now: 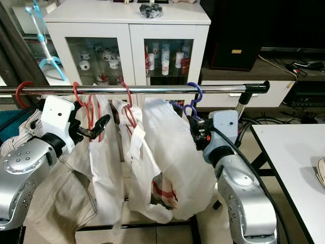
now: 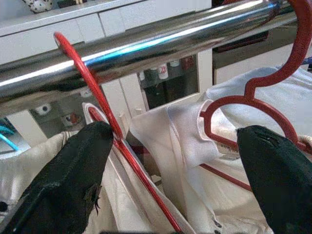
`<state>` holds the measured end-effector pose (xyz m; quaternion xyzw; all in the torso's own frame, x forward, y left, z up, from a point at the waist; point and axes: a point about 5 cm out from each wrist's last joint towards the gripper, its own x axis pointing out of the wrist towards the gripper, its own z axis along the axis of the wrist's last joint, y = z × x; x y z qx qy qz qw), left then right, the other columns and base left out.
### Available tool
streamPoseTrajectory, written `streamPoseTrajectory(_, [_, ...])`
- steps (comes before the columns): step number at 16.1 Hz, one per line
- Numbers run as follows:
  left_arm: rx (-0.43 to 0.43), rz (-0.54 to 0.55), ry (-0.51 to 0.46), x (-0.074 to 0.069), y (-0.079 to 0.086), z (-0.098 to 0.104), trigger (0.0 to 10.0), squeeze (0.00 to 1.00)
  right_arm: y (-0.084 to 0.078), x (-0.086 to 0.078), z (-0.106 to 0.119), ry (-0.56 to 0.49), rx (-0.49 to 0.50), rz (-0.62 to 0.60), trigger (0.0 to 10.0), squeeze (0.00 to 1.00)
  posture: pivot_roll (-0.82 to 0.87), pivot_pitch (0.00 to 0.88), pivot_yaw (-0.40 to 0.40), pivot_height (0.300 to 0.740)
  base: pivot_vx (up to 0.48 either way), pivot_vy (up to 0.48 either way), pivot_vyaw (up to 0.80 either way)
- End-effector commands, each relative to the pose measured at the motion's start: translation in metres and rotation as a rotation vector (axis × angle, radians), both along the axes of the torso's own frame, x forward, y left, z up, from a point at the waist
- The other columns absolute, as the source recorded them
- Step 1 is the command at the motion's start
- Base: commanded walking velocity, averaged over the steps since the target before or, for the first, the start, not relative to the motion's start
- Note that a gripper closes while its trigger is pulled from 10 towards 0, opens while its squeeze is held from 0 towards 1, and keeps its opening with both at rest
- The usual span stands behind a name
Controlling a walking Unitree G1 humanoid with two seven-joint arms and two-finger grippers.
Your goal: Hang hanger
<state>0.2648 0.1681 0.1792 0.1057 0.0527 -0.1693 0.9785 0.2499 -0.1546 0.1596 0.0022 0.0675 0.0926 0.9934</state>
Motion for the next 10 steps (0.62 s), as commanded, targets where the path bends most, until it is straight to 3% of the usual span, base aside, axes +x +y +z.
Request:
streamPoseTrajectory(1, [0.006, 0.005, 0.027, -0.0011, -0.0006, -0.0042, 10.0, 0.0, -0.0004, -0.0003, -0.0044, 0.021, -0.015, -0.01, 10.0, 0.0, -0.03, 0.0, 0.021, 0.74, 0.0, 0.0, 0.0])
streamPoseTrajectory(4, [0.012, 0.003, 0.042, -0.0019, -0.0023, -0.0068, 10.0, 0.0, 0.0021, 0.0023, -0.0069, 0.021, -0.035, -0.02, 10.0, 0.0, -0.02, 0.0, 0.016, 0.74, 0.0, 0.0, 0.0])
streamPoseTrajectory(10, [0.019, 0.005, 0.042, -0.0017, -0.0017, -0.0062, 10.0, 0.0, 0.0042, 0.0063, -0.0081, 0.017, -0.033, -0.057, 10.0, 0.0, -0.02, 0.0, 0.015, 0.74, -0.267, 0.0, 0.0])
